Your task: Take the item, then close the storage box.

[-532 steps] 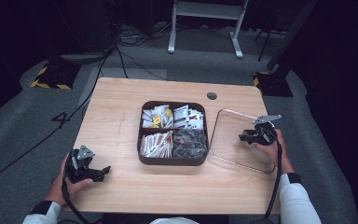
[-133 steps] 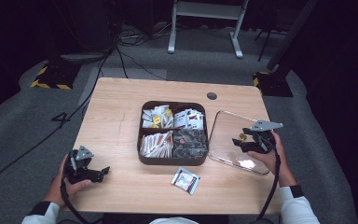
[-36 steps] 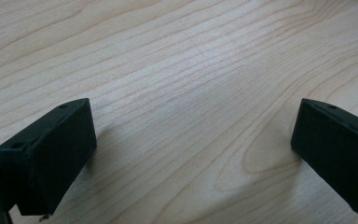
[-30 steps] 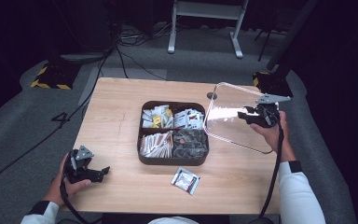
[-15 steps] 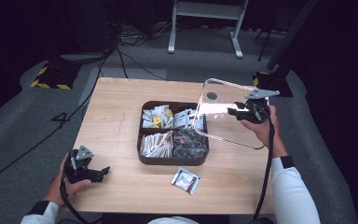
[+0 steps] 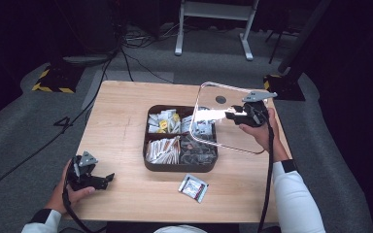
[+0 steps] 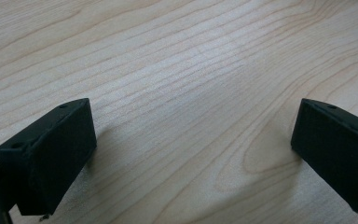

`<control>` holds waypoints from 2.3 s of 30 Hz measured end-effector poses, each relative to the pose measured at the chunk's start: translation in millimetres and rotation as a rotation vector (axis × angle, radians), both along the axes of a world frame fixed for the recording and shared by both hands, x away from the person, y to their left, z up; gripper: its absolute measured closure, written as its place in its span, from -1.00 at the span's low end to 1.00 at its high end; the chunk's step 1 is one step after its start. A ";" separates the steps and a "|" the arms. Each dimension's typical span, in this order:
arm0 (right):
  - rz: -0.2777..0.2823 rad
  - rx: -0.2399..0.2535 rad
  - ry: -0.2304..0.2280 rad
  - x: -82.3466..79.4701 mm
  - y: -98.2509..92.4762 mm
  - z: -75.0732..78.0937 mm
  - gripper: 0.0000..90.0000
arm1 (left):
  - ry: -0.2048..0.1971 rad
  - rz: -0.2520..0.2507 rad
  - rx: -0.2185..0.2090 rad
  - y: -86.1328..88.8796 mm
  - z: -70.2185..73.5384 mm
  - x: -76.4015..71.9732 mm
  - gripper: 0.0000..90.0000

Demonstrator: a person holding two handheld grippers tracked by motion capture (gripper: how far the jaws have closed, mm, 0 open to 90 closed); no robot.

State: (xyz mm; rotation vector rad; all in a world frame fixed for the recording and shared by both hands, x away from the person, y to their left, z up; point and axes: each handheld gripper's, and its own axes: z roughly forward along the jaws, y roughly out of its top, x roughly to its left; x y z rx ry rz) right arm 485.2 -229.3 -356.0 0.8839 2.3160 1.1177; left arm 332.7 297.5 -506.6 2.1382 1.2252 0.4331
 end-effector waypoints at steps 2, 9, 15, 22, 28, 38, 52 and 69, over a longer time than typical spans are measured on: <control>0.010 0.001 -0.002 0.2 5.9 0.3 0.30 | 0.000 0.000 0.000 0.0 0.0 0.0 -1.00; 0.039 0.005 -0.001 1.8 24.9 -0.9 0.30 | 0.000 0.000 -0.001 -0.1 -0.1 -0.2 -1.00; 0.065 0.004 0.014 3.5 39.9 -6.0 0.31 | -0.001 -0.004 0.000 0.0 0.0 -0.1 -1.00; 0.091 -0.002 0.019 4.4 56.3 -9.8 0.31 | -0.003 -0.003 -0.002 -0.3 -0.3 -0.3 -1.00; 0.109 -0.001 0.028 4.7 69.7 -14.7 0.31 | -0.004 -0.005 0.000 -0.2 -0.3 -0.4 -1.00; 0.146 -0.008 0.051 5.9 92.9 -26.5 0.31 | -0.001 -0.007 -0.003 -0.3 -0.3 -0.4 -1.00; 0.173 -0.023 0.080 9.0 113.4 -40.4 0.31 | -0.003 -0.009 -0.002 -0.3 -0.3 -0.6 -1.00; 0.200 -0.042 0.108 11.1 139.8 -58.0 0.30 | -0.002 -0.010 -0.006 -0.7 -0.4 -0.1 -1.00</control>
